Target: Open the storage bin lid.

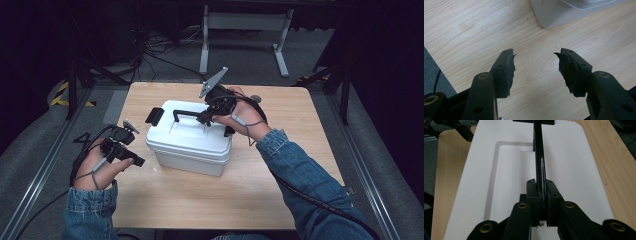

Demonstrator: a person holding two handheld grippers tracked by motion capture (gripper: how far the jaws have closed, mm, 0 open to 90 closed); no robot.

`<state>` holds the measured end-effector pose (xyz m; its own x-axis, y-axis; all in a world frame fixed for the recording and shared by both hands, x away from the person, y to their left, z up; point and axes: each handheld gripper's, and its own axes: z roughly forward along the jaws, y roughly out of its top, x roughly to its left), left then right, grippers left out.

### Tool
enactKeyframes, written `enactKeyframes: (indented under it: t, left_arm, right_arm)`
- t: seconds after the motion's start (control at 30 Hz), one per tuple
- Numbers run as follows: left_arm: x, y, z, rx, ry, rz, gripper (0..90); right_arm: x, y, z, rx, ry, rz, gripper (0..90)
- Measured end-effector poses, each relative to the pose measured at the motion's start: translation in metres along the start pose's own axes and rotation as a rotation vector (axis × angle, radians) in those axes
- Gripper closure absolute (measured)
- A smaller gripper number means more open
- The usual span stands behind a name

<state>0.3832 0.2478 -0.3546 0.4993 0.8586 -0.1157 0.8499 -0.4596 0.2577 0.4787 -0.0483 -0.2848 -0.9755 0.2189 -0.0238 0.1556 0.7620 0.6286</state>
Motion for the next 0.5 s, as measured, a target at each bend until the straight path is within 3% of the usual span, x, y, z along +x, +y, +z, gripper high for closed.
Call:
enactKeyframes:
  t: [0.5]
  left_arm:
    - [0.0, 0.0, -0.001, 0.002, 0.001, -0.001, 47.0]
  right_arm:
    - [0.003, 0.003, -0.031, -0.069, -0.023, -0.001, 84.4]
